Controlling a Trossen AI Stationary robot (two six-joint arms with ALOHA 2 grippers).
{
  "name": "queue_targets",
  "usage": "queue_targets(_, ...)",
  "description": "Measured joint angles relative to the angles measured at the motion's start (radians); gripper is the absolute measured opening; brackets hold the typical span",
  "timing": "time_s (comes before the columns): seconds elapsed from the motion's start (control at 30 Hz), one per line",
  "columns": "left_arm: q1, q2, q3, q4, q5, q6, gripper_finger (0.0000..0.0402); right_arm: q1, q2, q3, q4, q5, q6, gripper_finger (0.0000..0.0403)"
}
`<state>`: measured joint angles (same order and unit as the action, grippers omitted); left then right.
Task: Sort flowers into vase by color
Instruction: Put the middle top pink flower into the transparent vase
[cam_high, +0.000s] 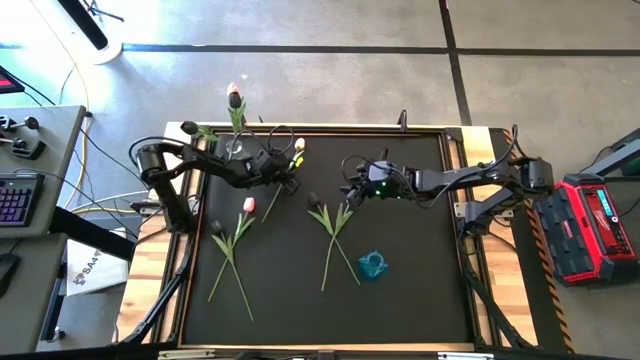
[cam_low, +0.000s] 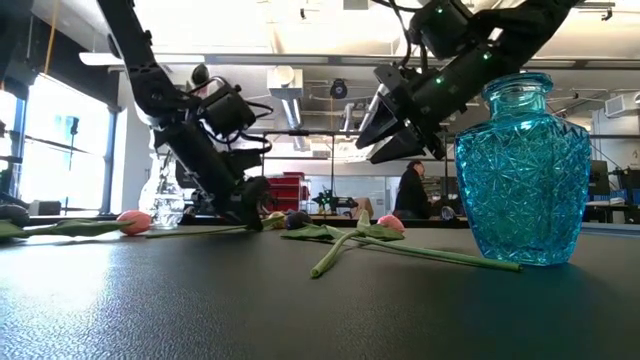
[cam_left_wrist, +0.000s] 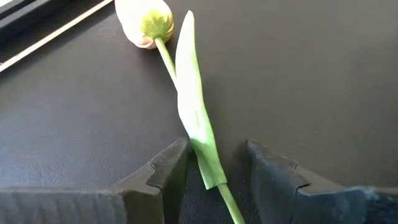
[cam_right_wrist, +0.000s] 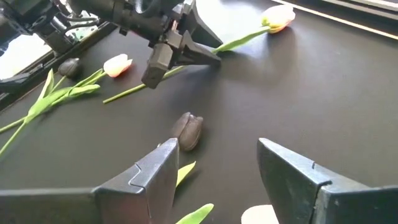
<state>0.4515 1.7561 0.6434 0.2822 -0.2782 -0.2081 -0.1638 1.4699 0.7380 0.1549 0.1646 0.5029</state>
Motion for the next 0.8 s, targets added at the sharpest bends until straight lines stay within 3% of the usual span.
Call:
queue_targets(0.43,0.001,-0.005,-0.001,0.008,0.027,0.002,0.0008,-0.022,0.000,0.000,-0.025,0.000,-0.051,0.0206)
queue_targets(0.8,-0.002,-0.041,-0.004,0.057,0.051,-0.057,0.0004,-0.022,0.000,0.000,-0.025,0.029,-0.105,0.0206)
